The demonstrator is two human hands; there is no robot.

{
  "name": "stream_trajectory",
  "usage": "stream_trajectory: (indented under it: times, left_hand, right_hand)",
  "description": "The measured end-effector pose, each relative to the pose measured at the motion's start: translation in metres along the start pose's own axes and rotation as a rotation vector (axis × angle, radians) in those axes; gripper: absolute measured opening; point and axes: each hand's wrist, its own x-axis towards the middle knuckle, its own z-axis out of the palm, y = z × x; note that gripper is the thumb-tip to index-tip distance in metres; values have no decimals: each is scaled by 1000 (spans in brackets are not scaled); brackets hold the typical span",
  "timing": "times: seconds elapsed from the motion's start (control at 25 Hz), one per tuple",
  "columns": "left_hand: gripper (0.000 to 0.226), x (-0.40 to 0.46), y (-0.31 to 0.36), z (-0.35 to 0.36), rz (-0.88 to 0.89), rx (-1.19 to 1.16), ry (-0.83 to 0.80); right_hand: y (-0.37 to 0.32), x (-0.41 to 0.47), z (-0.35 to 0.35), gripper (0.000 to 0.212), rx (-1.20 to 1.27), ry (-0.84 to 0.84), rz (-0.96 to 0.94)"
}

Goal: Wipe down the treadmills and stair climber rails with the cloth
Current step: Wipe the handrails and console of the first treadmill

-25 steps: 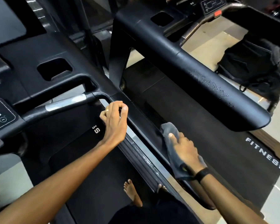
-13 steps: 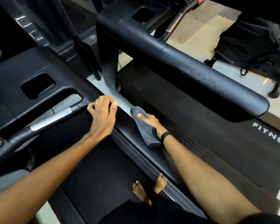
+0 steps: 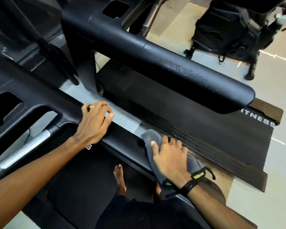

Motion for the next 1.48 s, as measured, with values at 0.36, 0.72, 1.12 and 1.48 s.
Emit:
stream_trajectory:
  times: [0.36, 0.72, 1.12, 1.48]
  left_hand:
    - [59, 6, -10, -9, 108, -130, -5]
    - [79, 43, -95, -40, 144, -5, -53]
    - [64, 45, -94, -34, 115, -106, 16]
    - [62, 46, -98, -32, 69, -165, 38]
  right_hand:
    - [-94, 80, -2, 63, 344, -179, 131]
    - [-32, 47, -6, 77, 208, -213, 321]
    - [-175, 58, -2, 55, 46, 109, 35]
    - [-72, 97, -3, 51, 498, -392, 55]
